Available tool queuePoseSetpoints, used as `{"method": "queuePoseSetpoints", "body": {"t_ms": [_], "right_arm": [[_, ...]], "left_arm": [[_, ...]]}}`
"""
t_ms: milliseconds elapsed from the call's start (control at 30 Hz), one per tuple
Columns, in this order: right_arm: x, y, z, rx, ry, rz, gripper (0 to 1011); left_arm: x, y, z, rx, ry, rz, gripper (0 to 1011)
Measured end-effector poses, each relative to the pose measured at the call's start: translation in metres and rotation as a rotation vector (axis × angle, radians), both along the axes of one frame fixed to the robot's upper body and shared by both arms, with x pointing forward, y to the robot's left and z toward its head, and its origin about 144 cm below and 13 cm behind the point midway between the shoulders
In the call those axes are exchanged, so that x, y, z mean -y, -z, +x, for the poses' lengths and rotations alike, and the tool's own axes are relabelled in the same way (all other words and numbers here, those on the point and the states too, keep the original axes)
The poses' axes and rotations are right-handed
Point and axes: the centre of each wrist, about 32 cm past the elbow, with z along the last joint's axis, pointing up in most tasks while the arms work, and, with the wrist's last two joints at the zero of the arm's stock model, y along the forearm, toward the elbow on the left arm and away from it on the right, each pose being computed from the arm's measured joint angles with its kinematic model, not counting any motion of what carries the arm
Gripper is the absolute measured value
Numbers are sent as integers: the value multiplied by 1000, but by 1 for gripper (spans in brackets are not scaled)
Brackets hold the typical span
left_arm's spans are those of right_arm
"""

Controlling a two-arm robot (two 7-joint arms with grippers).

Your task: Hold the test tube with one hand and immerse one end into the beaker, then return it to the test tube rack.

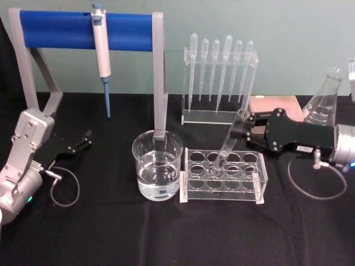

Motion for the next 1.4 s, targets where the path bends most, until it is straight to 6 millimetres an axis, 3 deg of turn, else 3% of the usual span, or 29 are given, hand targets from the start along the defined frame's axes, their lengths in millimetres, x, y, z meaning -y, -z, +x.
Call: {"method": "queuePoseSetpoints", "body": {"t_ms": [600,1400], "right_arm": [[-6,-58,7,55,-22,-122,233],[-12,-73,14,8,-20,-105,234]], "left_arm": [[0,0,0,0,0,0,1000],[0,0,0,0,0,0,1000]]}}
